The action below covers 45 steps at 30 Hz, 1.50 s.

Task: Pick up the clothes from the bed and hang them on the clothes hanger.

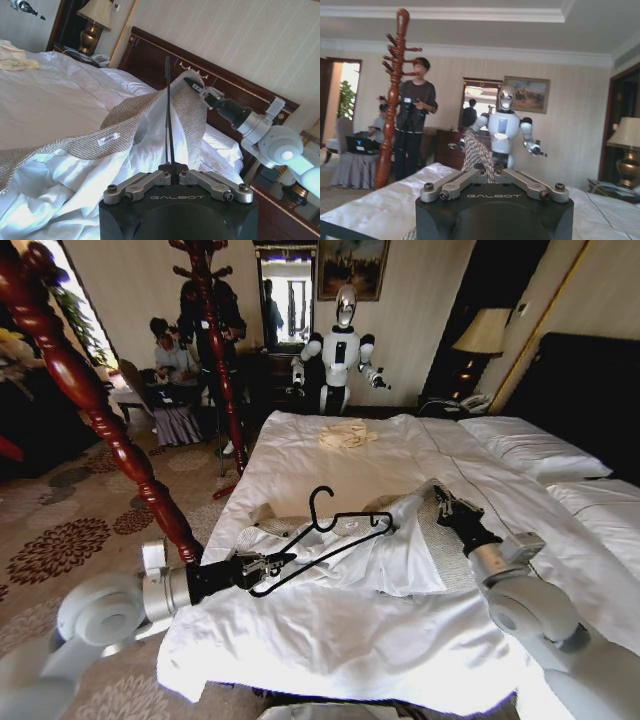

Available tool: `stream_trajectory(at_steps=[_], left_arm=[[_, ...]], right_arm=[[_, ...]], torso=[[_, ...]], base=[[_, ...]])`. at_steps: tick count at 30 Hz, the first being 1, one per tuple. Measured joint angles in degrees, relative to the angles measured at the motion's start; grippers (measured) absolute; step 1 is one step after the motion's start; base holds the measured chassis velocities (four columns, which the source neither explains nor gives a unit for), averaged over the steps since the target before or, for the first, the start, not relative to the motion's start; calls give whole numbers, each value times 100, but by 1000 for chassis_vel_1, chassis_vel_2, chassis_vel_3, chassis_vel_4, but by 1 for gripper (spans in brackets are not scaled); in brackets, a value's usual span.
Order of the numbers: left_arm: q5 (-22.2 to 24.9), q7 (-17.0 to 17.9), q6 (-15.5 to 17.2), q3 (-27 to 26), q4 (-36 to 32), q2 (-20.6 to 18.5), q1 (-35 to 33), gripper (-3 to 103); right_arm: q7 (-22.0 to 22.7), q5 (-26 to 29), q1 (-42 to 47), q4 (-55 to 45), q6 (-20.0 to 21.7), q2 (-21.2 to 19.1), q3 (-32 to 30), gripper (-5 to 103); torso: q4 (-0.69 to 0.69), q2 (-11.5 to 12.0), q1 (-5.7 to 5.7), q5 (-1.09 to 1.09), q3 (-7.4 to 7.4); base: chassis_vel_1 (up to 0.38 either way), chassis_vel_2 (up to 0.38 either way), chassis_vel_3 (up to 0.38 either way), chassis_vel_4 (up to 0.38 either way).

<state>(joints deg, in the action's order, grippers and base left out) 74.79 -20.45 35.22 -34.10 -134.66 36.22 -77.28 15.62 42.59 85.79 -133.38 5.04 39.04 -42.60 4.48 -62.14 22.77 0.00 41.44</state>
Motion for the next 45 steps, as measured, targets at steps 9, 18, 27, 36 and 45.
stream_trajectory(at_steps=[9,18,27,36,45], left_arm=[[-710,-12,-171,626,584,297,354,2],[-1265,10,-437,898,930,603,609,2],[-1346,102,-563,673,1060,696,955,2],[-1390,138,-540,883,1061,809,1123,2],[-1327,129,-269,1261,793,767,917,2]], right_arm=[[-801,-283,15,-322,-696,-41,47,1],[-1382,-326,-15,-430,-1096,-107,221,1],[-1586,-443,3,-408,-1164,-119,306,1],[-2097,-664,140,-440,-1382,-45,419,1],[-2130,-708,171,-400,-1425,-25,363,1]], torso=[[-1,0,0,0,0],[-1,0,0,1,0],[-1,0,0,0,0],[0,0,0,1,0],[-2,0,0,1,0]], base=[[0,0,0,0],[0,0,0,0],[0,0,0,0],[0,0,0,0],[0,0,0,0]])
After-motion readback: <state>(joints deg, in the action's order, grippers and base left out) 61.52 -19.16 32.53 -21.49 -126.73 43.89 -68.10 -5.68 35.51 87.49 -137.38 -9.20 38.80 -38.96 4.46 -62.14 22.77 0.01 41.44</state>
